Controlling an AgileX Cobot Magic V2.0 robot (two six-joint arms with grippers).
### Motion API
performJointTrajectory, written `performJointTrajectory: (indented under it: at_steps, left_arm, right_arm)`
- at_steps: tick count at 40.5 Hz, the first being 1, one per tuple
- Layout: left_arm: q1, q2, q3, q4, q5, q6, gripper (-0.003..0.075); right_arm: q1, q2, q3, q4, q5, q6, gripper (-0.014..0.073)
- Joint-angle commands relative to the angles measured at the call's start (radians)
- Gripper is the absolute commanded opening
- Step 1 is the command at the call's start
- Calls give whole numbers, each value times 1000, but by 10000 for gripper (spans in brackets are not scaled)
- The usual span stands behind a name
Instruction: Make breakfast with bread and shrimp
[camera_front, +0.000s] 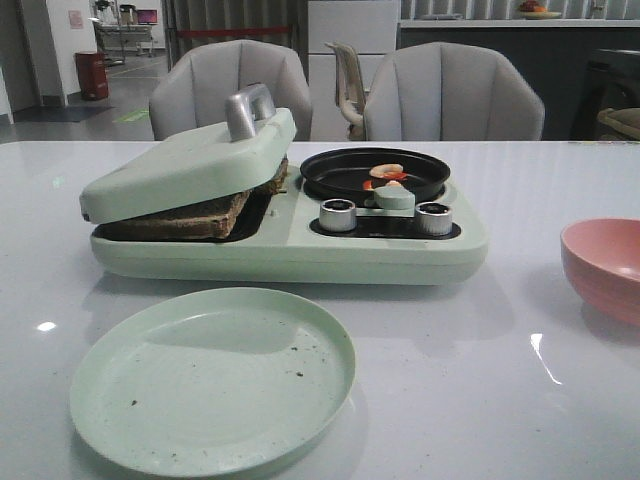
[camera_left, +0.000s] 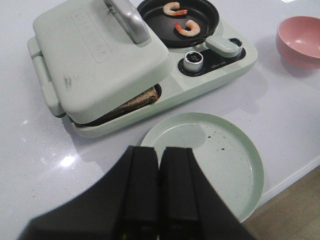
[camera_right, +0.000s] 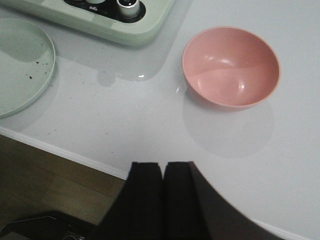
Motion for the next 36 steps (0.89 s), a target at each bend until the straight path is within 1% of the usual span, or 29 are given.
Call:
performJointTrajectory:
  at_steps: [1, 3, 5, 7, 10, 14, 19, 23, 28, 30, 32, 35, 36]
  left_arm:
    - [-9, -10, -26, -6, -72, -13, 101]
    - [-12, -38, -16, -6, -77, -13, 101]
    - [9, -78, -2, -12, -80, -7, 101]
    - [58, -123, 25, 8, -95, -2, 101]
    - [134, -212, 84, -7, -134, -2, 101]
    - [255, -341, 213, -7, -237, -2, 101]
    - [374, -505, 375, -14, -346, -2, 101]
    - [459, -637, 477, -17, -366, -2, 101]
    - [524, -749, 548, -17, -377, -2, 101]
    - [533, -763, 576, -7, -398, -12, 101]
    - [533, -763, 598, 44, -416, -60, 101]
    - [525, -763, 617, 139, -418, -184, 101]
    - [522, -763, 625, 149, -423, -194, 101]
  right_arm:
    - [-1, 4, -25, 7, -63, -1, 43]
    - [-1, 4, -25, 7, -63, -1, 43]
    - [-1, 4, -25, 8, -64, -1, 43]
    - [-1, 4, -25, 8, -64, -1, 43]
    - [-1, 4, -25, 8, -64, -1, 43]
    - [-1, 4, -25, 10, -64, -1, 43]
    - [-1, 4, -25, 10, -64, -1, 43]
    - [-1, 4, -25, 10, -64, -1, 43]
    - [-1, 4, -25, 10, -64, -1, 43]
    - [-1, 4, -25, 10, -64, -1, 43]
    - [-1, 4, -25, 10, -64, -1, 43]
    - [-1, 4, -25, 10, -64, -1, 43]
    - [-1, 4, -25, 10, -64, -1, 43]
